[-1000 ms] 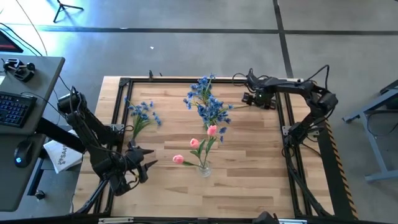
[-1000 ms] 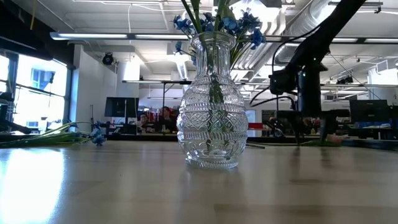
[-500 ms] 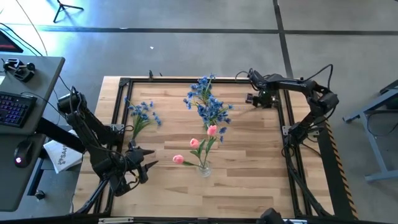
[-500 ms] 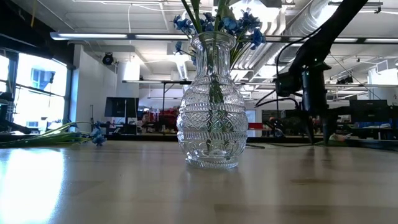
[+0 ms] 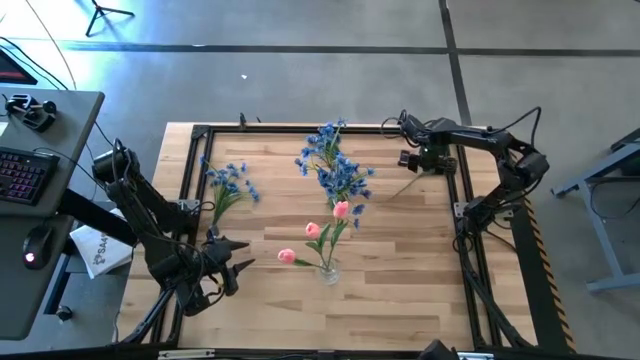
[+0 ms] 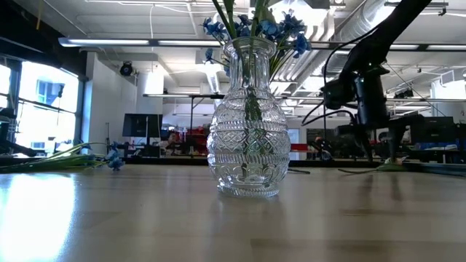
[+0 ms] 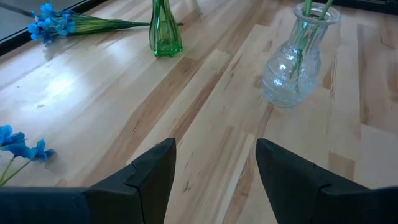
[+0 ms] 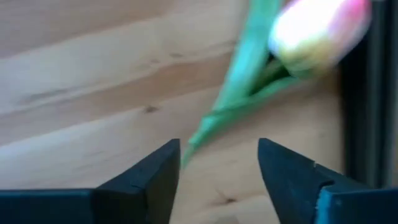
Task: Sort flowers into vase by color
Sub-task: Put the pink tulip into the transparent vase
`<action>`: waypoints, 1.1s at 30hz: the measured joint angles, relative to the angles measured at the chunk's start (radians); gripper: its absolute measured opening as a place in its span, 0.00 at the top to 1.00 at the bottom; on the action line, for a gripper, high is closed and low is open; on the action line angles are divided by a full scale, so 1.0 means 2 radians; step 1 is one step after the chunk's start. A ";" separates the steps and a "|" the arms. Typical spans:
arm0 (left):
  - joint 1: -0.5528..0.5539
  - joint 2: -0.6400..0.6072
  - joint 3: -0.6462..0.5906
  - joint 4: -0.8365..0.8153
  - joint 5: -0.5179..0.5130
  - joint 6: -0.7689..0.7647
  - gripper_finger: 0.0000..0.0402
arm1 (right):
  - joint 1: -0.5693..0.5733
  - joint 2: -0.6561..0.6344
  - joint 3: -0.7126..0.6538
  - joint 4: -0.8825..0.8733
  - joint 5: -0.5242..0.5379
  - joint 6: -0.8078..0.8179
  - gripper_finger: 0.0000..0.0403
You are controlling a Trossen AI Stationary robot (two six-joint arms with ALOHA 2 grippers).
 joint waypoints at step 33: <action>0.000 0.000 0.000 0.011 -0.006 0.002 0.48 | 0.050 -0.002 -0.038 0.108 0.035 -0.124 0.97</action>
